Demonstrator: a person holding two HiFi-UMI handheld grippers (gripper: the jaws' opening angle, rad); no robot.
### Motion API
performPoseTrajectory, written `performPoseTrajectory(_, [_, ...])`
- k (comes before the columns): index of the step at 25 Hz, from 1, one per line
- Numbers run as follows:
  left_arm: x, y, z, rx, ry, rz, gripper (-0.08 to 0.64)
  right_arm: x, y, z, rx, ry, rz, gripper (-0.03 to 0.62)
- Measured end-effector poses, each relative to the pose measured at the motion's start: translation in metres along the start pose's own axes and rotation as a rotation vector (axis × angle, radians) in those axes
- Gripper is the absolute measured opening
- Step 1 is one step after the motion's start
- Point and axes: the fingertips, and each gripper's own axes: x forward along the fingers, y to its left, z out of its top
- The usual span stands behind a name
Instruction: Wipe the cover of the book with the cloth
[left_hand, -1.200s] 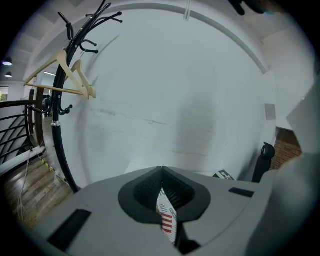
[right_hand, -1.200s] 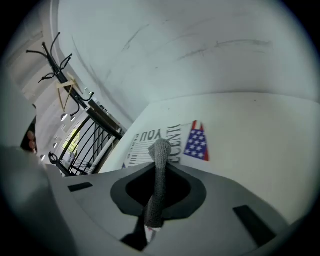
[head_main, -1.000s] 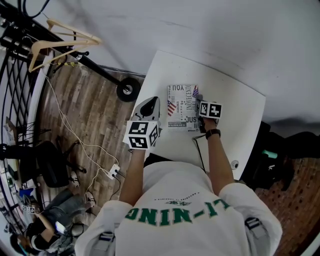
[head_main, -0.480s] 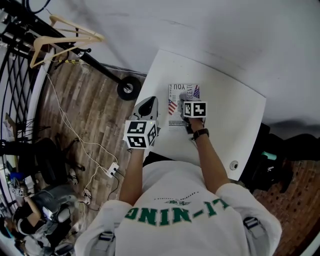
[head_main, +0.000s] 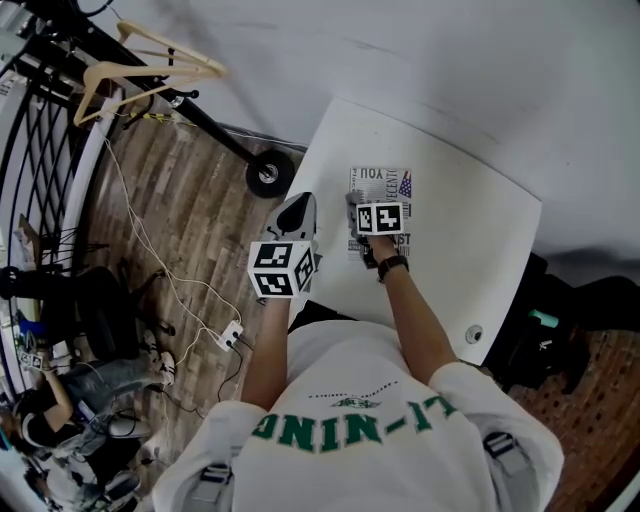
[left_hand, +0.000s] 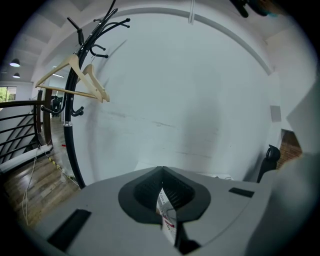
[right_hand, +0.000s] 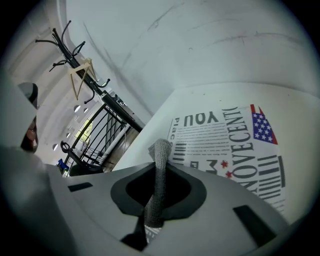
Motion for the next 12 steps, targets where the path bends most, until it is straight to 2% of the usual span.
performPoseTrajectory(4, [0.004, -0.008, 0.002, 0.007, -0.002, -0.020, 0.008, -0.027, -0.040, -0.001, 0.029, -0.039, -0.052, 0.038])
performPoseTrajectory(9, [0.012, -0.026, 0.004, 0.026, -0.004, -0.066, 0.008, -0.072, -0.106, -0.003, 0.065, -0.093, -0.170, 0.038])
performPoseTrajectory(12, [0.014, -0.034, 0.003, 0.034, 0.001, -0.083, 0.008, -0.087, -0.127, -0.003, 0.099, -0.110, -0.203, 0.038])
